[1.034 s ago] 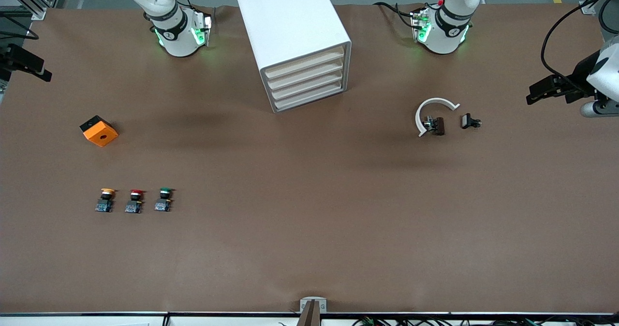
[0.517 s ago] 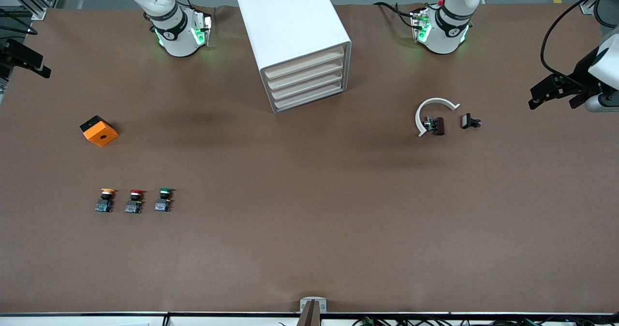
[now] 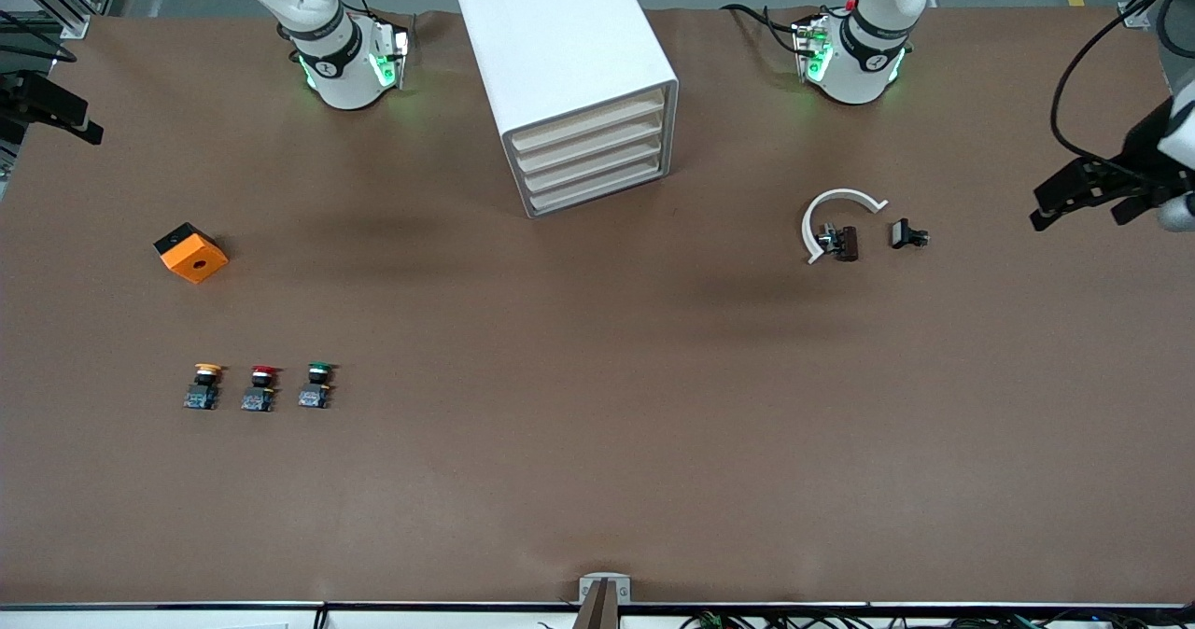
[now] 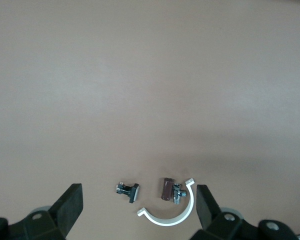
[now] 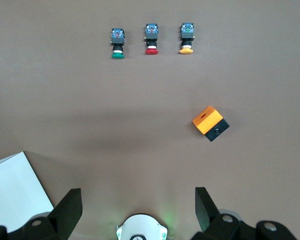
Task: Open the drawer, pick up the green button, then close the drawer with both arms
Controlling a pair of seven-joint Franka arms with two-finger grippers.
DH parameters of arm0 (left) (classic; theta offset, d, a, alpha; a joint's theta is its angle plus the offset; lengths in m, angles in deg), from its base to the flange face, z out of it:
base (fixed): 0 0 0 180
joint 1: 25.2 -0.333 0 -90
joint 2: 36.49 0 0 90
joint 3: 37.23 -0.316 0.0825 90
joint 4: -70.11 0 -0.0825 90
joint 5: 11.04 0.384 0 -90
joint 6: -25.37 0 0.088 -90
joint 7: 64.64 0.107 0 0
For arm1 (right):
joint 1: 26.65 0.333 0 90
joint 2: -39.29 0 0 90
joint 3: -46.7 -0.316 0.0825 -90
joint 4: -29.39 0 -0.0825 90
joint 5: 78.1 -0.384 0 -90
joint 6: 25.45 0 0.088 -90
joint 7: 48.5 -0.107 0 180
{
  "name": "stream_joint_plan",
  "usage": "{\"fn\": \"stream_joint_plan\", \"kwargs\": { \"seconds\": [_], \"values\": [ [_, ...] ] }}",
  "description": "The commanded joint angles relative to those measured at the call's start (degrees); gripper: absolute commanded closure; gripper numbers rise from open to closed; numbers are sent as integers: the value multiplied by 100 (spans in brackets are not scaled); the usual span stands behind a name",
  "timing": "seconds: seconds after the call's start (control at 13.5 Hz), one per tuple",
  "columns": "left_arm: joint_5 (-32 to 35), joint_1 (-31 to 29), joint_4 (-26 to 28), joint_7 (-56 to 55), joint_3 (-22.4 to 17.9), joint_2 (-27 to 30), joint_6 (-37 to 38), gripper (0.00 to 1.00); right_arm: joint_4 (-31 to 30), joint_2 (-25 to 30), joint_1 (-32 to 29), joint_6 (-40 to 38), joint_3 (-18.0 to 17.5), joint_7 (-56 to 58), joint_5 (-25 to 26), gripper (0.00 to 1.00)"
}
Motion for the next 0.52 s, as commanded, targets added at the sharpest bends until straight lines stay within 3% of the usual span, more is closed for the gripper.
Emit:
{"fn": "stream_joint_plan", "kwargs": {
  "seconds": [0.0,0.44],
  "values": [
    [118,-50,-136,250,-80,-45,116,0,-35,114,45,-45,-6,76,-63,0],
    [110,-24,-206,181,-27,-19,266,0,-27,123,37,148,37,444,-45,0]
  ]
}}
